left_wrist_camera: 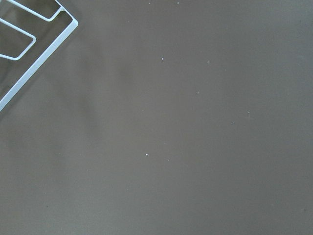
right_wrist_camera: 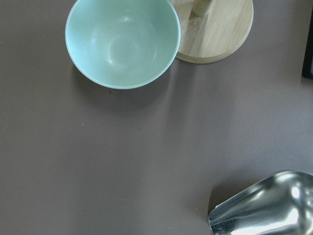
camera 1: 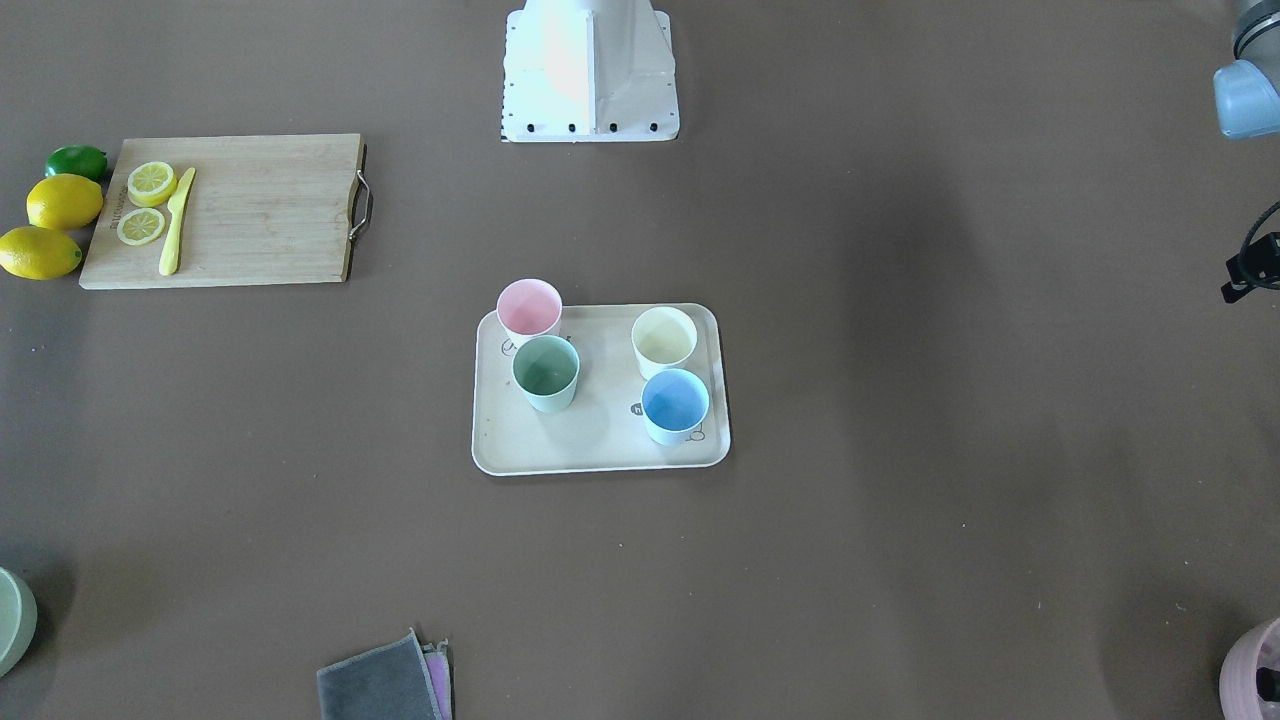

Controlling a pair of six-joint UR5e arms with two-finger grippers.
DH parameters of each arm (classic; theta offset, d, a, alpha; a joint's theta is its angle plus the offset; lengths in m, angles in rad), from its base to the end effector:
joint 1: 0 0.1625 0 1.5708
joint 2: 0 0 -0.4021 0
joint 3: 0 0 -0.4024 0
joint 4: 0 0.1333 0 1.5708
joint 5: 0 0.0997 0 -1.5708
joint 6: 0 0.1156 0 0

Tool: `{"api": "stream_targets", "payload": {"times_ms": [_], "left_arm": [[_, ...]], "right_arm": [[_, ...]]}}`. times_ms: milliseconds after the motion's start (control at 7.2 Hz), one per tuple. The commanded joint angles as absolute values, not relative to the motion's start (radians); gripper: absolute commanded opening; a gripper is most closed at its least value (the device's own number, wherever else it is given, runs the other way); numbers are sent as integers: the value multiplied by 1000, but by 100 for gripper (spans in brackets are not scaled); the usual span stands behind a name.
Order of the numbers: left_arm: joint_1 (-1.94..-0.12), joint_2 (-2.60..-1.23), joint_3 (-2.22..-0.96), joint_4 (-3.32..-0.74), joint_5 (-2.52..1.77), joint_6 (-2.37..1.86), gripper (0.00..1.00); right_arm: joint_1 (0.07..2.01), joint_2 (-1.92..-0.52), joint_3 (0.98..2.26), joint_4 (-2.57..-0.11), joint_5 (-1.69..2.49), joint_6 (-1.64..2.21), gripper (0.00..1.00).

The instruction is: Place all cups on tray

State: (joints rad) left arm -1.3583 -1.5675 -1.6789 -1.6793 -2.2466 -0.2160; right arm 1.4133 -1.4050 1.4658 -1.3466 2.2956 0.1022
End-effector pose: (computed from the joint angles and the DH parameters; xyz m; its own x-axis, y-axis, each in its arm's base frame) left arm 0.0491 -0.5167 0.5895 0.7618 0.0824 -0.6425 -0.0439 0.9962 0.0757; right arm -0.0363 -0.5896 0.5897 0.7218 -0.2032 0.6616 0.0773 0.9736 0.2148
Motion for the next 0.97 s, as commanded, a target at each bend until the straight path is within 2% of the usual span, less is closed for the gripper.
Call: {"api": "stream_targets", "payload": {"times_ms": [0, 833], "left_arm": [[-1361, -1568, -1693, -1680, -2258, -232, 98], [-1359, -1574, -1729, -1677, -2249, -229, 98]], "right_arm": [[1413, -1420, 1470, -1333, 2287, 103, 100], [1414, -1419, 1476, -1308, 2270, 112, 100]]}}
